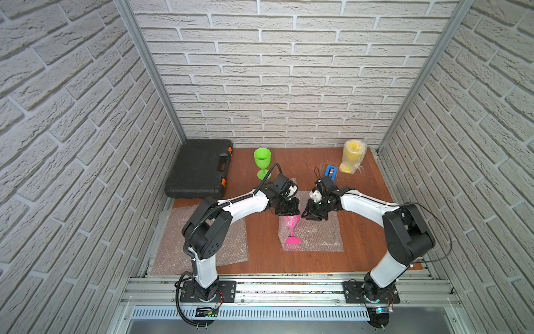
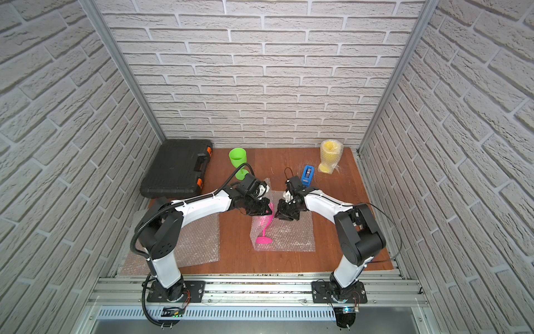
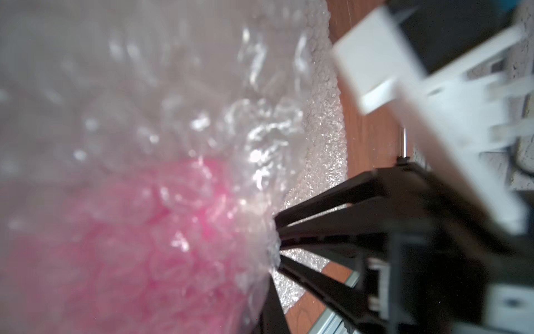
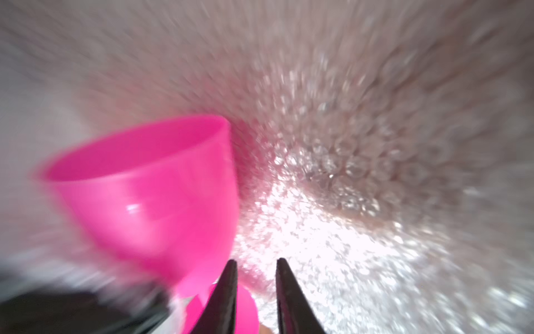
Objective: Wrap wine glasses in bubble wrap
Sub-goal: Wrap the wine glass in bubble wrap.
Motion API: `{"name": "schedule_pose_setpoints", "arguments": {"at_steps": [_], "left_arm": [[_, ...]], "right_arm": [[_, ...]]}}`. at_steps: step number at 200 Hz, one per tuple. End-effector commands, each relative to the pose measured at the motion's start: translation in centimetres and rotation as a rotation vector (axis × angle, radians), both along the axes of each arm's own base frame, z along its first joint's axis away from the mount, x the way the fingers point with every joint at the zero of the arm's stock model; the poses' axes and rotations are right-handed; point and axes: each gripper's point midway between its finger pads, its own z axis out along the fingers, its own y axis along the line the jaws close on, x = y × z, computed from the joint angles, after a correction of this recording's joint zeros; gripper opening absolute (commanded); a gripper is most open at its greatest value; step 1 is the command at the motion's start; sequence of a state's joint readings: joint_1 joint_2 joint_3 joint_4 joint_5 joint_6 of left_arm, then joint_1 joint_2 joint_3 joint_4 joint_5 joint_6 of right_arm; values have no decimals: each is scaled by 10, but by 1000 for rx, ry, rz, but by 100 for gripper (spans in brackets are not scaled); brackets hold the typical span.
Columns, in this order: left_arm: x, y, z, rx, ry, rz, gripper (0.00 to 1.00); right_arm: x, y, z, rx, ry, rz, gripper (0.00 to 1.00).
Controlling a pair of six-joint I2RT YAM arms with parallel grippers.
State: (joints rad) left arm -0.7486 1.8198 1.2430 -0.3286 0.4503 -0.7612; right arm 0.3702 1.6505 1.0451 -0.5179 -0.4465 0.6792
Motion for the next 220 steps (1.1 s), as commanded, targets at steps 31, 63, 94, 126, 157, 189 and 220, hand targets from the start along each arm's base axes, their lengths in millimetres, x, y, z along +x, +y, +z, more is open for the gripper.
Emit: {"name": "schedule_pose_setpoints", "arguments": {"at_steps": [31,63,94,126,157,189,220], "left_arm": [[2,-10,5,-34,-10,-17,0],[0,-10,5,-36,-11,-20,0],[1,-10,13,-44,-22,-15,0],[3,-7,31,-57,-52,-3,7],[4,-4,59,-72,-90,-3,30],[5,8,91,-45,-157,12,48],[9,33,90,76,-201,49,64]], "right_arm": [[34,30,41,149,-103,57,40],[40,36,35,156,-75,77,35],[39,22,25,62,-62,69,17],[35,10,19,12,-67,62,3],[33,0,11,-6,-57,48,3],[30,-9,3,-24,-43,39,3],[27,-22,-7,-40,-25,12,2]]}}
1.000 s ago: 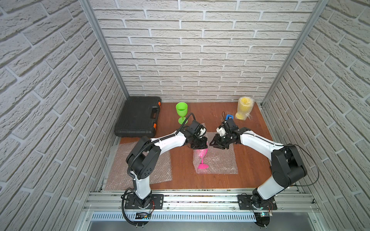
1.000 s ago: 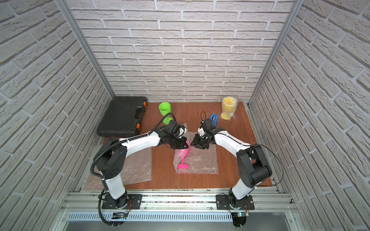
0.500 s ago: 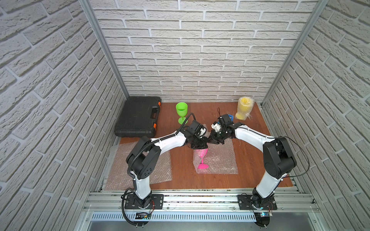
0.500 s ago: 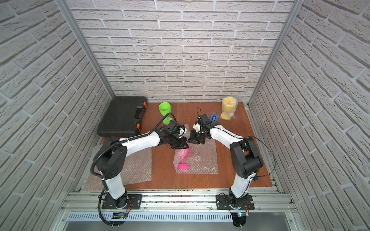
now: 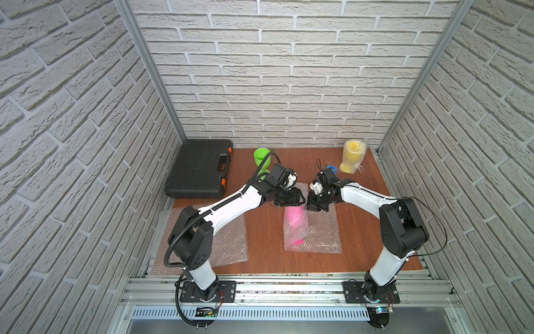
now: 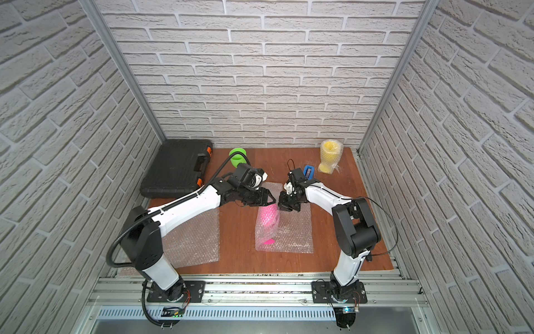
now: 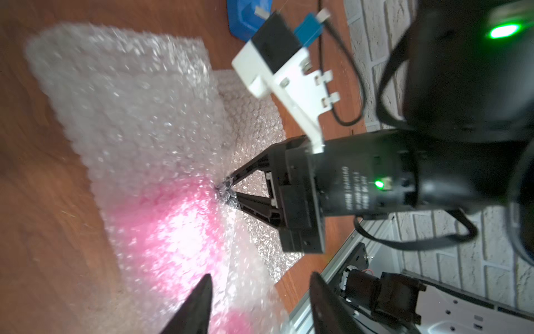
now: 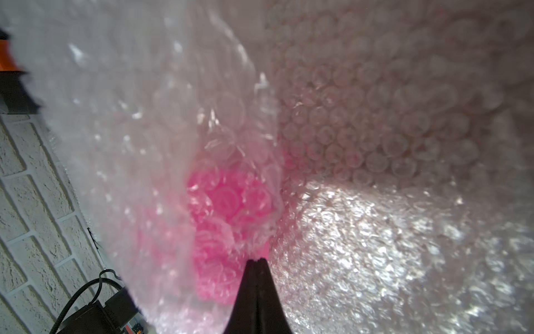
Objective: Wrap wine glasses in bubble wrap
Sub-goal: Wrap the wine glass in bubble wrap.
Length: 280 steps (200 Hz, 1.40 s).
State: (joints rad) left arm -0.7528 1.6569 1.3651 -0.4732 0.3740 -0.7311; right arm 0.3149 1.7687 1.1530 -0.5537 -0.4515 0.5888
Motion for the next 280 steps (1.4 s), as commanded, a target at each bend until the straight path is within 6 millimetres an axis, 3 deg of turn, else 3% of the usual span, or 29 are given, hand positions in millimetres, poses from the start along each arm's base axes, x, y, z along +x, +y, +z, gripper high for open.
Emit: {"name": "schedule_pose_setpoints", "arguments": {"at_steps": [1,37,88,127,155,221,243,280], "left_arm": [[2,26,-4,127,-34,43,65],[3,34,-43,224,35,76,82],[4,6,-84,291,78,43,98],[3,-2,-113,347,118,21,98],[4,-5,-123,359,131,24,98],[6,-13,-138,340,161,27,96],[7,-14,-139,324,160,29,92],[10,-6,-132,258,154,47,83]], "right_arm": [[-3,-12,3,-16,-23,-12,3],[-4,-19,-4,3,-10,-36,3],[-4,-20,-5,18,-11,-40,3],[-4,-24,-7,15,-9,-44,3],[-2,-29,-1,8,-26,-48,3],[-16,-58,24,-126,-59,-57,26],[-24,-52,31,-78,-61,-49,28],[-49,-21,25,78,9,24,24]]}}
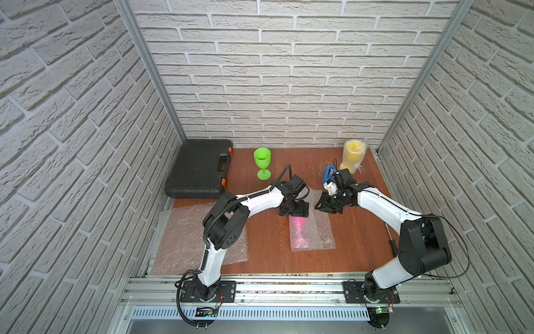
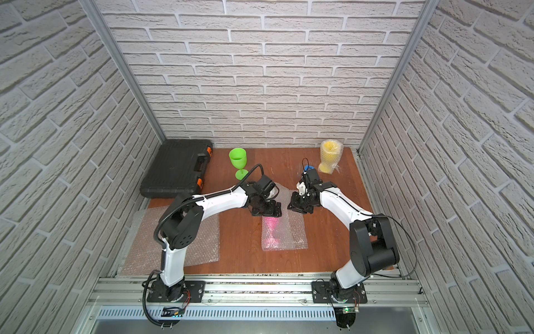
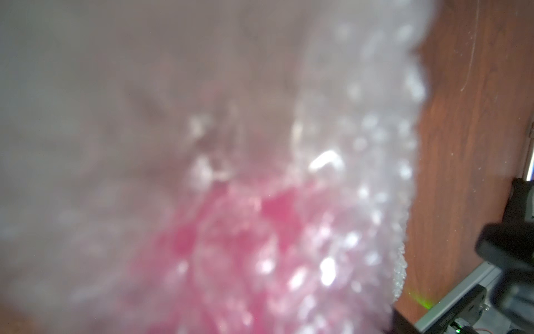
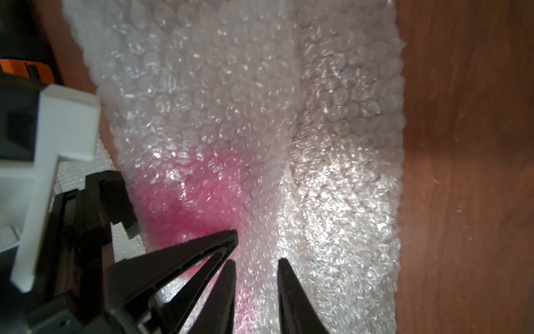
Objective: Wrap wine glasses in bubble wrap
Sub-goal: Wrap the wine glass in bubble wrap.
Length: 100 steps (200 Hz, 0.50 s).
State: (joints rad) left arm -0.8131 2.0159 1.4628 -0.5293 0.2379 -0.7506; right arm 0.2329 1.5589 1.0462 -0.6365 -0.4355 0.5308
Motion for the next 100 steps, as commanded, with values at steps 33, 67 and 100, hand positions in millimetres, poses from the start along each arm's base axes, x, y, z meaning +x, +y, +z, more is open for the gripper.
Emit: {"name": "schedule_pose_setpoints", "arguments": {"at_steps": [33,67,100], "left_arm": [[5,13,18,-193,-22,9,79],[6,24,25,-315,-16,25,77],[4,36,27,-378,-8,35,77]], "right_arm": [[-51,37,-26,122,149,139,19],[-68,59,-42,138,199,190,15],[-80,86,-57,153,229,227,12]]}}
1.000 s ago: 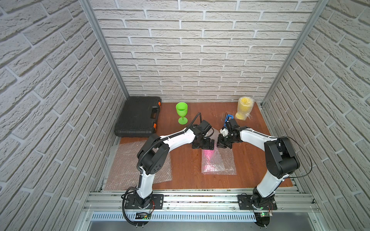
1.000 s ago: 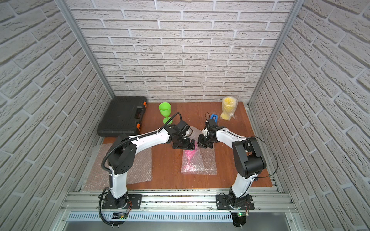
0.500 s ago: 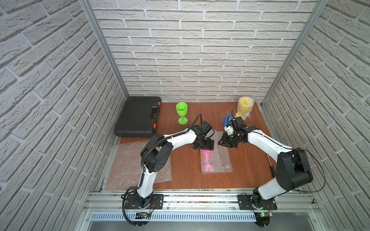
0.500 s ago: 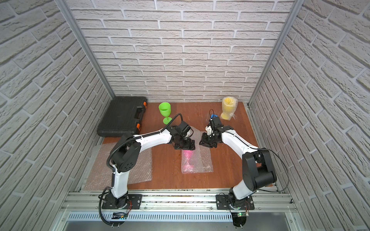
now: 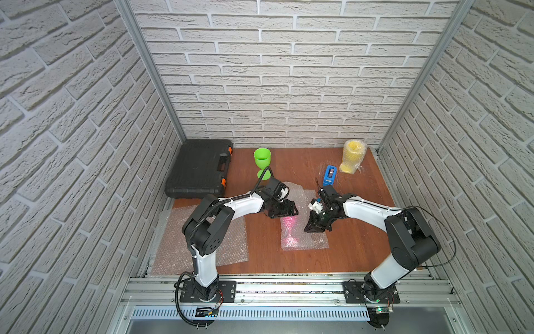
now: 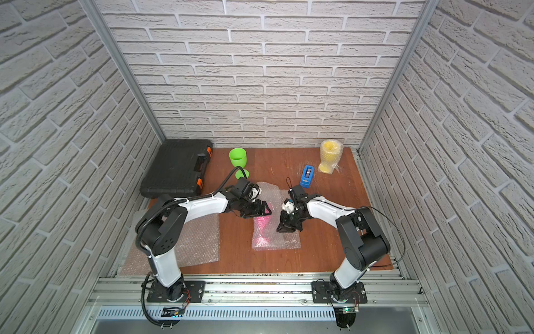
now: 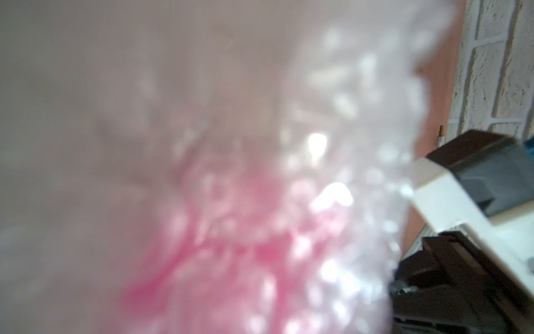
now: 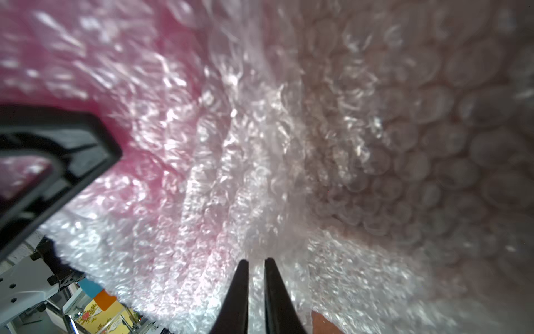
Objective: Wrap wine glasses in bubble wrap
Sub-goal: Wrap the wine glass in bubble wrap.
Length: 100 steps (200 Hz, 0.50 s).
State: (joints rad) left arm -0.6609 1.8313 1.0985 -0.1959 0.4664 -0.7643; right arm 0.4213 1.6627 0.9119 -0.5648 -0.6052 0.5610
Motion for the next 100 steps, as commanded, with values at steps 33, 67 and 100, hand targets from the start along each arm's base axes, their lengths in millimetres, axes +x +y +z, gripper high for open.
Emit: {"name": "schedule_pose_setpoints", "arguments": {"at_steps": [33,67,100], "left_arm": [[2,-1,19,-113,-32,-16,77],[1,-2,15,-111,-21,-18,76],[1,3,6,-58,-13,-19,74]], "right_arm": [[-9,55,-2,147,-8,59,12],[-13,70,-4,242,-9,80,11],[-14,28,-22,-33,-11,53,13]]}}
